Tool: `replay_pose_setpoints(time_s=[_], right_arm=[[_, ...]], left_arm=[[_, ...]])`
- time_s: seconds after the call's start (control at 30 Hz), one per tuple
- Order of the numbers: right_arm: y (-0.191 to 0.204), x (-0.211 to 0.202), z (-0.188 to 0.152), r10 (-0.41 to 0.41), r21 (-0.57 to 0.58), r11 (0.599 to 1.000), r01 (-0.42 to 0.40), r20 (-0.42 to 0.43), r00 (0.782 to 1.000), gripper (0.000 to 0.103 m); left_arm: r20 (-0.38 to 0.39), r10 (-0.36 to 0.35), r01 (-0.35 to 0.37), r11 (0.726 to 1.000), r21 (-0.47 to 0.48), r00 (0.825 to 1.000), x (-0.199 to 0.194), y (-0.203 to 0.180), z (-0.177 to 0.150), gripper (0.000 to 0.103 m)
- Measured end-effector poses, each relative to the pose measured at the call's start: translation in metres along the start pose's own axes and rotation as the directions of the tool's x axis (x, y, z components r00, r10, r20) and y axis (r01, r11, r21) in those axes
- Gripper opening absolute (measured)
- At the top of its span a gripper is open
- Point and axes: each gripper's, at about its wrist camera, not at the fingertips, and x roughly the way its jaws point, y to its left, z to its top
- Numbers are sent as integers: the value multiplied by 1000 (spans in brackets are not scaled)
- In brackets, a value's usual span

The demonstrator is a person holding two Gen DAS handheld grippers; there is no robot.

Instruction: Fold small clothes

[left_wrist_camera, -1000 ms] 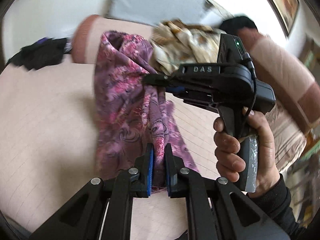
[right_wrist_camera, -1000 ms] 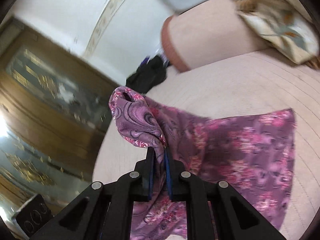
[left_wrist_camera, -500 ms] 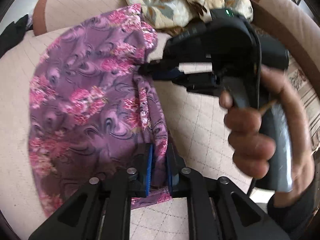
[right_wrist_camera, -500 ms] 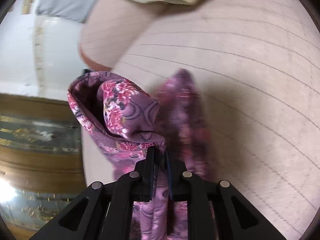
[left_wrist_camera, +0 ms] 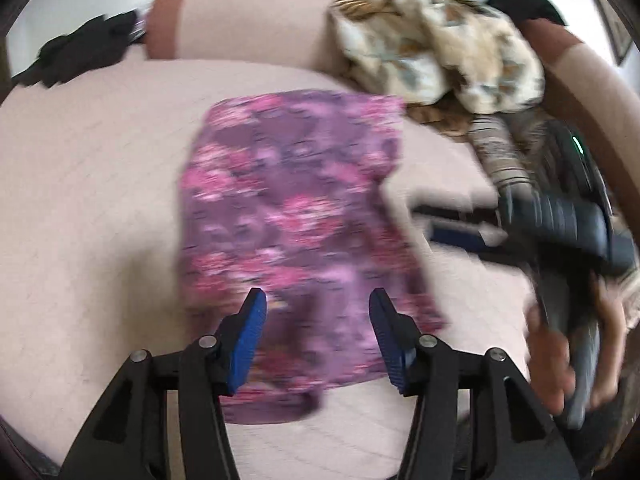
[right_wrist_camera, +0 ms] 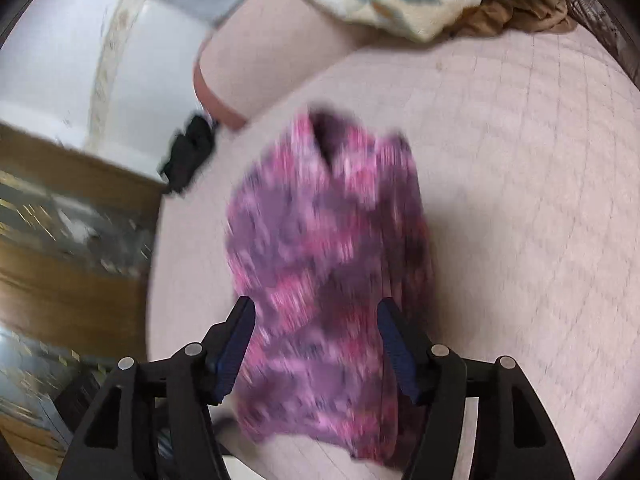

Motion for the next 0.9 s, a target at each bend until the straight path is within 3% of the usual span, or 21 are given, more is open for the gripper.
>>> replay_pose_setpoints(time_s=[0.03,0.07,0.1,0.13,0.2,0.27,0.33,0.4,0.43,0.47,0.5,0.57,0.6,0.67,0.8,0.9], right_arm=[[-4,9,-14,-58,-4,998,58,-27,998,68],[-4,17,-22,-109,-16,994,108,-47,993,61],[-5,28,-30,-177,-39,984,174,-80,981,39],[-9,35,-33,-180,-42,983,177,-104,978,27],[-10,29,-37,-165,-34,986,163,-89,982,13],[-5,17,-51,-158,-43,987,155,-63,985,12],[-17,34,-61,-200,-31,980,197,-111,974,12],[-20,33,-58,-181,-12,983,181,-120,976,18],[-12,22,-54,-185,-41,982,182,-72,980,22],[-8,12,-52,-212,-59,976,210,-23,977,34],[-2,-1,-49,-237,-67,969,239,39,971,57],[8,-22,-45,-185,-77,978,196,126,975,79],[13,-31,-38,-133,-86,985,147,151,979,79],[21,-36,-15,-72,-78,993,85,162,984,80],[21,-12,48,-58,-43,997,65,144,988,82],[3,17,90,-52,19,999,50,119,991,82]], left_arm=[[-4,19,-19,1000,-12,1000,4,6,-2,52],[-12,24,-25,1000,-16,1000,7,11,-9,52],[-26,32,-33,999,-20,999,11,19,-14,52],[-53,55,-57,998,-25,997,20,23,-18,52],[-85,63,-66,997,-38,994,21,29,-26,52],[-93,54,-58,998,-33,994,22,31,-34,52],[-110,51,-54,998,-17,993,27,33,-40,53],[-122,52,-55,998,-17,991,27,34,-41,53],[-118,44,-47,999,-23,992,24,36,-39,53],[-114,20,-24,999,-34,993,18,37,-36,53],[-104,-19,13,999,-53,994,11,41,-32,53],[-75,-62,55,995,-85,995,-1,48,-24,59],[-45,-71,66,992,-104,997,-9,54,-13,66],[-14,-52,50,991,-122,999,-13,63,5,69],[-19,-35,32,988,-149,999,4,78,57,73],[-40,-73,60,962,-265,997,37,103,93,73]])
